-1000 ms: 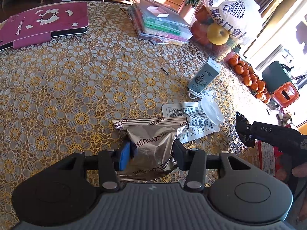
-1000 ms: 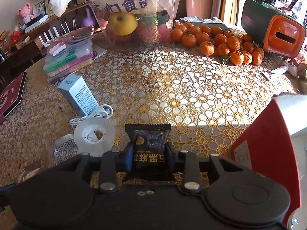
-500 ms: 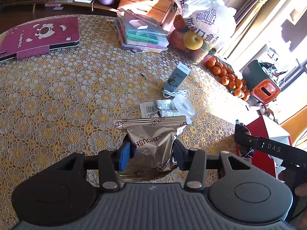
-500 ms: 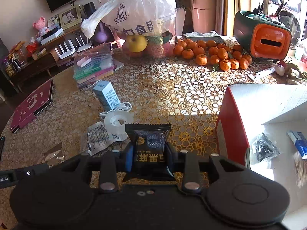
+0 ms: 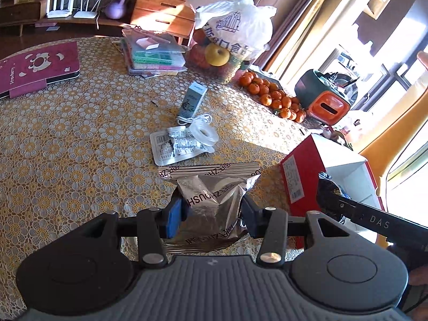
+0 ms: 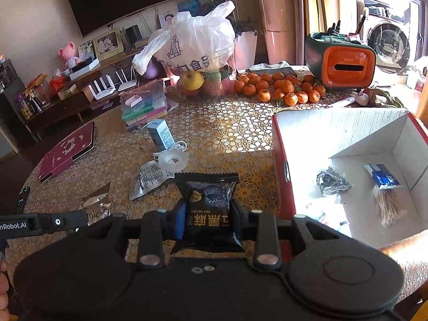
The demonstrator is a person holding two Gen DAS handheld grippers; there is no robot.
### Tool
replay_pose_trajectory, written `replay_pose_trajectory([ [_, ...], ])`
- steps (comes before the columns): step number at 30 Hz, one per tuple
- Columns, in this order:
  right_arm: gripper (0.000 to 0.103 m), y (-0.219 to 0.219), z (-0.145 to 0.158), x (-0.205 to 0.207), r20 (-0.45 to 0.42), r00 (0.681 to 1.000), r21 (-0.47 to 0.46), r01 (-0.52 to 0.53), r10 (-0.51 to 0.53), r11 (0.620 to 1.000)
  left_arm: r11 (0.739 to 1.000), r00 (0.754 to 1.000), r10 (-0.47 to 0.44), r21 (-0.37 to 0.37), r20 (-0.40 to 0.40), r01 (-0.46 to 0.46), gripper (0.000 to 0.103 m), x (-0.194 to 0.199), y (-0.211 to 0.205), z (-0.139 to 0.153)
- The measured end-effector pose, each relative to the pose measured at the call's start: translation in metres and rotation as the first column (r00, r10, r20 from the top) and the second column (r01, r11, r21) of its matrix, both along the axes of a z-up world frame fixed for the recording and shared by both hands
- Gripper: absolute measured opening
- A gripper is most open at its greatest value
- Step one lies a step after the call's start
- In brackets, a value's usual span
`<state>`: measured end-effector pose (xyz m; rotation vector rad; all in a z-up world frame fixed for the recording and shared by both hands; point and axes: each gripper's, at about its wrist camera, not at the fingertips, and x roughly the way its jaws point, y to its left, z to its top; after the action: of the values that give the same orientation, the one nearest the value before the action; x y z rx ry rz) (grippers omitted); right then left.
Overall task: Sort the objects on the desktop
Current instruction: 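Carry the foil bag with the left tool while the right tool carries the black packet into the box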
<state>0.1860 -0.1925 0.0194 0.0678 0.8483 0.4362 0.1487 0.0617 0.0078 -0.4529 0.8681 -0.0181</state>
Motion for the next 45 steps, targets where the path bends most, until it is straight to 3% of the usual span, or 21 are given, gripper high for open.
replay_pose_trajectory([
  [11, 0.033, -0.05, 0.02, -0.033, 0.054, 0.997, 0.036, 0.055, -0.057, 0.998, 0.99, 0.989, -0.139, 0.016, 0.042, 0.139, 0.046, -0.012, -0.058, 0.024],
  [21, 0.033, -0.1, 0.03, -0.038, 0.091, 0.988, 0.033, 0.123, -0.126, 0.992, 0.962, 0.96, -0.272, 0.049, 0.062, 0.269, 0.046, 0.0, -0.12, 0.037],
  [37, 0.033, -0.171, 0.025, -0.003, 0.103, 0.961, -0.025, 0.259, -0.255, 0.966, 0.907, 0.906, -0.416, 0.111, 0.079, 0.407, 0.046, 0.039, -0.215, 0.048],
  [45, 0.033, -0.193, 0.01, 0.025, 0.082, 0.953, -0.044, 0.295, -0.291, 0.955, 0.9, 0.907, -0.418, 0.159, 0.056, 0.406, 0.046, 0.07, -0.243, 0.037],
])
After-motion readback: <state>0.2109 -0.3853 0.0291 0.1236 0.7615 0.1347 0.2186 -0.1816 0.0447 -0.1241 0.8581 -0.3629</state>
